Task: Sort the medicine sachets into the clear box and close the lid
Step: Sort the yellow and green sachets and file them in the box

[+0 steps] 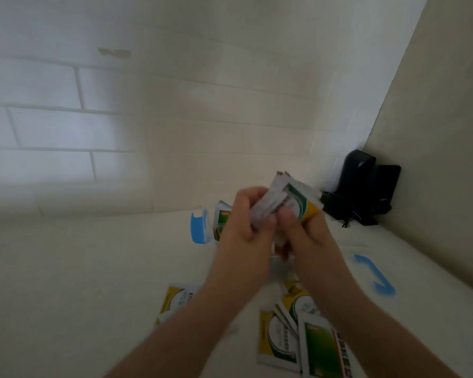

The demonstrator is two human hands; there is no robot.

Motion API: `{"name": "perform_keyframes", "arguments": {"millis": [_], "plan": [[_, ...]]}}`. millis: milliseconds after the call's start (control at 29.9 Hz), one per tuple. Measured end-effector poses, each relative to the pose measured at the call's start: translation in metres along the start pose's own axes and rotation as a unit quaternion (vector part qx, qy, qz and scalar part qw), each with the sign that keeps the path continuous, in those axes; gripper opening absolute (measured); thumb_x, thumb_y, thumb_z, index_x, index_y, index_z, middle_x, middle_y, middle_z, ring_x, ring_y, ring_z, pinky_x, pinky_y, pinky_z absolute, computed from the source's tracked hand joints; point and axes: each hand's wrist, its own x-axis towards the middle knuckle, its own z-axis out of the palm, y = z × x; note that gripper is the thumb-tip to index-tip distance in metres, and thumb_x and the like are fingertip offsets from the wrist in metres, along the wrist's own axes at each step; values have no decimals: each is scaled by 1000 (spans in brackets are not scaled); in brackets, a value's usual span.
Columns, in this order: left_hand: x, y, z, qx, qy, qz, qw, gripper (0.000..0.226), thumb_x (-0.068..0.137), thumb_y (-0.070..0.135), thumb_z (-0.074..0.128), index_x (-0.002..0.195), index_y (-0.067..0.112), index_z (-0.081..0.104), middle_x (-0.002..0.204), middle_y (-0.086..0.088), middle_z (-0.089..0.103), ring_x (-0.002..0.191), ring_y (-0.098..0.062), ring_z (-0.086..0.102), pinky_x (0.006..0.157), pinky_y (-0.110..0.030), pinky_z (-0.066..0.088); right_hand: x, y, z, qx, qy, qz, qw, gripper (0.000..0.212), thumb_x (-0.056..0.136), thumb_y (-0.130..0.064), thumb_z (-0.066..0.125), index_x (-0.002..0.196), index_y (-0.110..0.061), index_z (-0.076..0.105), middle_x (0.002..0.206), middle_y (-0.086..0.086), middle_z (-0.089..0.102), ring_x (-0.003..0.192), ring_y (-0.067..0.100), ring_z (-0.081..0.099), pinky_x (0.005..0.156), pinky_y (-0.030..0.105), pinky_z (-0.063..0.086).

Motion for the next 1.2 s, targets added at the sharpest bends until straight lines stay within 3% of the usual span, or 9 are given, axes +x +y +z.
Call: {"name": "perform_keyframes", "arguments": {"millis": [67, 167, 301, 468, 635, 802, 902, 1069, 1202], "plan": [[32, -6, -18, 167, -34, 3, 985, 13, 90, 22, 50, 101, 29, 51, 103, 11, 61, 95, -8, 57, 79, -23, 52, 30, 0, -4, -59, -1, 5, 998, 27, 90, -34, 46, 108, -15, 47, 83, -4, 60, 55, -7, 56, 44, 10, 42], [67, -25, -41, 411, -127, -28, 902, 23, 90, 12, 45, 108, 22, 56, 117, 0, 56, 108, -16, 48, 92, -31, 43, 64, 11, -10, -168, -12, 58, 984, 16, 88, -34, 51, 98, -21, 49, 91, -1, 63, 71, 4, 59, 54, 20, 47], [78, -34, -52, 457, -314, -50, 831, 31, 89, 8, 41, 98, 25, 66, 119, -2, 60, 103, -18, 54, 86, -30, 45, 81, 30, -6, -247, -22, 109, 963, 13, 84, -28, 54, 89, -18, 50, 84, 2, 61, 73, 15, 60, 57, 29, 51], [80, -35, -52, 486, -419, -72, 764, 34, 88, 27, 38, 108, 42, 62, 126, 7, 60, 97, -17, 59, 89, -40, 49, 84, 43, -2, -235, -8, 137, 962, 10, 80, -27, 54, 81, -18, 52, 89, 11, 65, 81, 26, 65, 70, 42, 55], [83, -37, -59, 531, -391, -41, 751, 32, 87, 35, 40, 93, 23, 70, 97, -8, 69, 86, -25, 61, 79, -43, 51, 85, 45, -7, -213, -43, 160, 963, 8, 80, -30, 55, 82, -23, 51, 90, 6, 65, 84, 24, 65, 77, 46, 56], [83, -44, -60, 567, -392, -10, 724, 36, 90, 35, 36, 93, 19, 69, 101, -7, 67, 100, -25, 53, 88, -43, 44, 83, 41, -3, -240, -120, 142, 953, 13, 79, -29, 57, 85, -18, 55, 81, 4, 67, 71, 18, 65, 66, 33, 56], [81, -46, -60, 558, -379, 1, 738, 34, 89, 31, 37, 90, 18, 69, 98, -4, 67, 99, -23, 50, 89, -43, 42, 83, 34, 2, -358, -206, 124, 902, 19, 78, -27, 56, 82, -8, 57, 72, 9, 59, 61, 15, 53, 58, 28, 47], [79, -47, -61, 554, -374, 10, 743, 35, 88, 29, 38, 83, 11, 67, 94, -7, 66, 92, -25, 53, 84, -45, 43, 91, 30, 19, -461, -300, 139, 823, 28, 80, -31, 56, 57, -17, 46, 61, 1, 46, 57, 14, 45, 50, 24, 35], [79, -46, -61, 539, -360, 11, 762, 32, 88, 27, 41, 76, 6, 63, 83, -12, 62, 80, -27, 53, 78, -45, 45, 94, 25, 14, -400, -282, 178, 854, 41, 80, -46, 53, 94, -8, 60, 68, 2, 56, 60, 14, 50, 55, 26, 38]]}}
